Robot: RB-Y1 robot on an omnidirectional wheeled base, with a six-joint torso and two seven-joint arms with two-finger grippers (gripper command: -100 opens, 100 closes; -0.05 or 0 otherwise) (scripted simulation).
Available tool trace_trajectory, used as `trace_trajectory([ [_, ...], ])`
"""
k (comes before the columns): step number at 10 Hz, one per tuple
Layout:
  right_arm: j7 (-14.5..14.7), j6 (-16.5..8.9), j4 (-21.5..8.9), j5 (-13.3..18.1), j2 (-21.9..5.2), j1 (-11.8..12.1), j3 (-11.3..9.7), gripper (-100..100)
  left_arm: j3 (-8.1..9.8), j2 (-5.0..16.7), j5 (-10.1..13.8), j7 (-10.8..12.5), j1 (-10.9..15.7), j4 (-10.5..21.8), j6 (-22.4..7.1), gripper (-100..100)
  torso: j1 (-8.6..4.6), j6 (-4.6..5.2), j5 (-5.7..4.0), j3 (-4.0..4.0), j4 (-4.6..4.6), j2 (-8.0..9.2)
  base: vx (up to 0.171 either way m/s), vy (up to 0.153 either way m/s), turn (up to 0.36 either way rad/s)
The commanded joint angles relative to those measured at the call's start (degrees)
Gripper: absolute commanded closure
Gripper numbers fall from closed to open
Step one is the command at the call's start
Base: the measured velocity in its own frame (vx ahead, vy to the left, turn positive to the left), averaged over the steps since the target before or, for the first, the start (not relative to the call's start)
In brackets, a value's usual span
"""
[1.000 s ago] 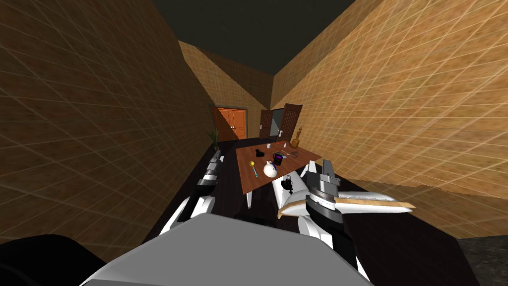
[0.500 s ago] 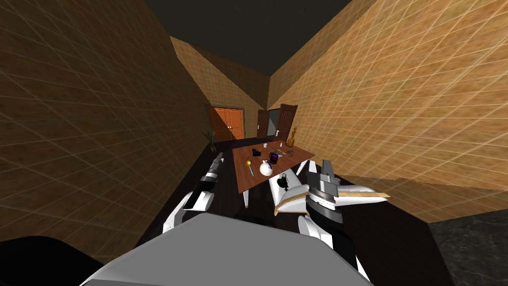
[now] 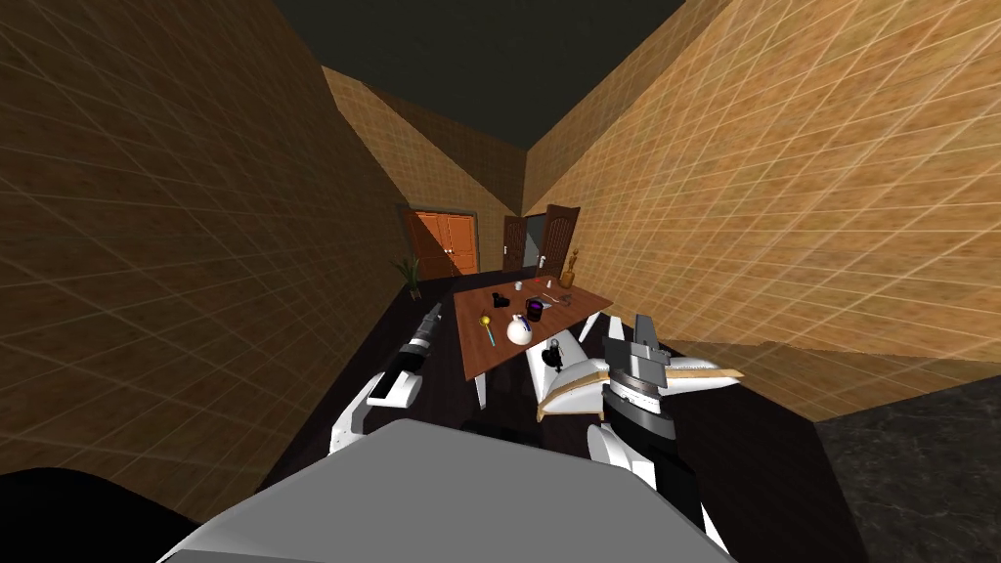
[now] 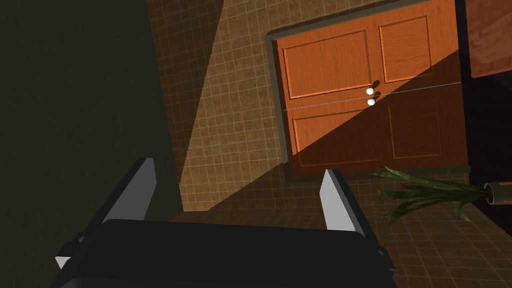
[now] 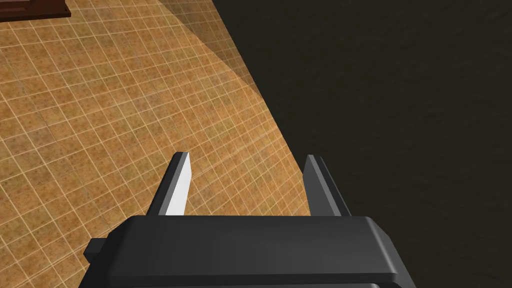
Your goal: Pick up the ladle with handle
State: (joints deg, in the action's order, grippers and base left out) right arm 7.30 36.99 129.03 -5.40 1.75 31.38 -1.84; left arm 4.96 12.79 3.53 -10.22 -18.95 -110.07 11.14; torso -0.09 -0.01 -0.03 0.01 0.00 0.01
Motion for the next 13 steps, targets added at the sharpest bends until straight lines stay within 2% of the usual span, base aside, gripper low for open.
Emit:
trace_trajectory([
  [1,0.0,0.0,0.0,0.0,0.0,0.0,0.0,0,0.83,1.73,1.11,-0.52,1.87,2.86,-1.11,-100,0.0,0.0,0.0,0.0,0.0,0.0,-0.003,-0.038,-0.098],
  [2,0.0,0.0,0.0,0.0,0.0,0.0,0.0,0,0.83,1.73,1.11,-0.52,1.87,4.34,-1.11,-100,-0.03,0.02,0.0,0.0,0.0,-0.01,-0.005,-0.028,-0.042],
  [3,0.0,0.0,0.0,0.0,0.0,0.0,0.0,0,1.39,2.89,1.96,-1.14,3.53,6.7,-2.56,-100,0.01,-0.01,0.0,0.0,0.0,0.0,-0.008,-0.032,-0.099],
  [4,0.0,0.0,0.0,0.0,0.0,0.0,0.0,0,1.39,2.89,1.96,-1.14,3.53,7.37,-2.56,-100,0.0,0.01,0.0,0.01,0.0,0.01,-0.005,-0.027,-0.049],
  [5,0.0,0.0,0.0,0.0,0.0,0.0,0.0,0,1.94,4.03,2.83,-1.73,5.25,9.38,-4.08,-100,0.01,-0.01,0.0,0.01,0.0,0.01,-0.002,-0.035,-0.099],
  [6,0.0,0.0,0.0,0.0,0.0,0.0,0.0,0,1.94,4.03,2.83,-1.73,5.25,10.5,-4.08,-100,-0.01,0.02,0.0,0.0,0.0,-0.01,0.003,-0.028,-0.061],
  [7,0.0,0.0,0.0,0.0,0.0,0.0,0.0,0,2.49,5.15,3.74,-2.29,7.03,13.29,-5.68,-100,0.01,-0.01,0.0,-0.01,-0.01,-0.02,0.004,-0.032,-0.126],
  [8,0.0,0.0,0.0,0.0,0.0,0.0,0.0,0,2.49,5.15,3.74,-2.29,7.03,13.73,-5.68,-100,0.0,0.01,0.0,-0.01,0.0,-0.02,0.003,-0.023,-0.052],
  [9,0.0,0.0,0.0,0.0,0.0,0.0,0.0,0,3.03,6.24,4.66,-2.82,8.86,16.1,-7.34,-100,0.02,-0.01,0.0,-0.01,0.0,-0.02,0.0,-0.029,-0.107],
  [10,0.0,0.0,0.0,0.0,0.0,0.0,0.0,0,3.03,6.24,4.66,-2.82,8.86,17.03,-7.34,-100,0.0,0.01,0.0,-0.01,0.0,-0.01,0.0,-0.022,-0.064],
  [11,0.0,0.0,0.0,0.0,0.0,0.0,0.0,0,3.55,7.31,5.6,-3.3,10.72,18.61,-9.06,-100,0.02,-0.02,0.0,0.0,0.0,0.0,0.0,-0.026,-0.122],
  [13,0.0,0.0,0.0,0.0,0.0,0.0,0.0,0,3.55,7.31,5.6,-3.3,10.72,20.4,-9.06,-100,0.04,-0.02,0.01,0.0,0.0,-0.01,0.002,-0.013,-0.033],
])
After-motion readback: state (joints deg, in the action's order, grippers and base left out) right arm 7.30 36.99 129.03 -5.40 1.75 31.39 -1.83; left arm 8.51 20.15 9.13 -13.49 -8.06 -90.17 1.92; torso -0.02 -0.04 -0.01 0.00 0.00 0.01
